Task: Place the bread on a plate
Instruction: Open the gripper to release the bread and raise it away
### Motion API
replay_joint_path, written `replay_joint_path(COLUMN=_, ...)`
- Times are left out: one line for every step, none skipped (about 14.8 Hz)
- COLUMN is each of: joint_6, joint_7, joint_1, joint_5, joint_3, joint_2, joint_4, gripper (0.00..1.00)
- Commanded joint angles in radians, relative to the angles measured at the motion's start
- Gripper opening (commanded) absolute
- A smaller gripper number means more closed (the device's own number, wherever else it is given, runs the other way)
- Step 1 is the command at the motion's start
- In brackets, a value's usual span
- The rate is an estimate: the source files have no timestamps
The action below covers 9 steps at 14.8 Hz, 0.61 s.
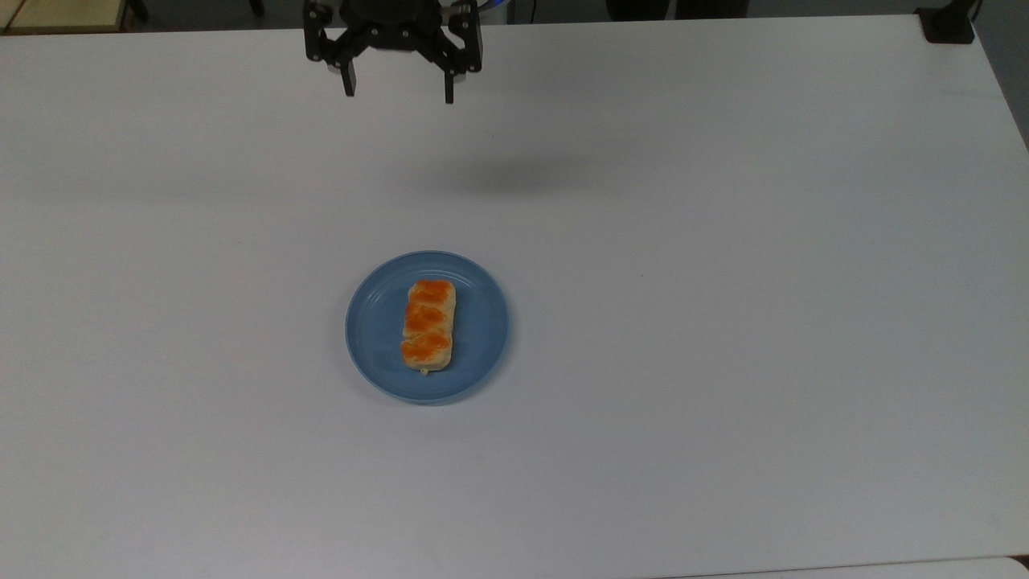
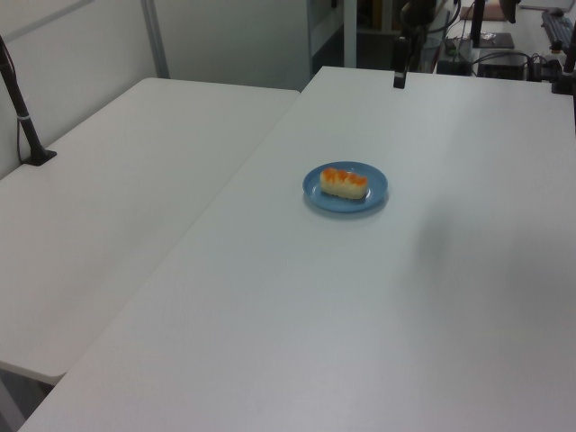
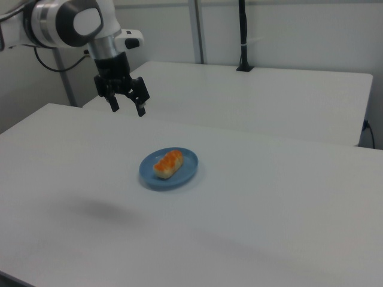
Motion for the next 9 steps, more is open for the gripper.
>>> replay_joint_path(joint_6=-0.016, joint_7=-0.006, joint_1=0.015, joint_5=0.019, joint_3=-0.006, joint_2=-0.059, joint_4=-0.062, gripper=1.0)
replay_joint_path(joint_6=-0.023, joint_7=-0.006, joint_1=0.015, joint_5=0.019, joint_3=-0.006, joint_2=-0.059, joint_4=-0.062, gripper=1.0)
replay_joint_path(joint_6=-0.028, joint_7=-0.006, joint_1=0.013, joint_5=0.019, joint_3=-0.006, joint_2=-0.059, joint_4=-0.061, gripper=1.0)
replay_joint_path(joint_6=-0.029, joint_7=-0.006, joint_1=0.013, joint_5=0.019, joint_3=-0.006, joint_2=-0.059, joint_4=-0.062, gripper=1.0)
replay_joint_path(joint_6=-0.029, joint_7=-0.004, joint_1=0.015, joint_5=0.019, joint_3=-0.006, joint_2=-0.059, joint_4=-0.062, gripper=1.0)
replay_joint_path(joint_6=-0.029, joint_7=-0.004, joint_1=0.016, joint_5=0.019, joint_3=-0.006, joint_2=-0.058, joint_4=-0.061, gripper=1.0)
replay_joint_path(joint_6=-0.031, joint_7=-0.004, joint_1=0.016, joint_5=0.019, joint_3=-0.006, joint_2=-0.058, joint_4=-0.062, gripper=1.0)
replay_joint_path(joint_6=-0.037, joint_7=-0.003, joint_1=0.018, joint_5=0.019, joint_3=-0.006, joint_2=-0.058, joint_4=-0.062, gripper=1.0)
replay_joint_path(joint_6=-0.039, joint_7=-0.001, joint_1=0.021, joint_5=0.019, joint_3=-0.006, joint_2=-0.058, joint_4=-0.061, gripper=1.0)
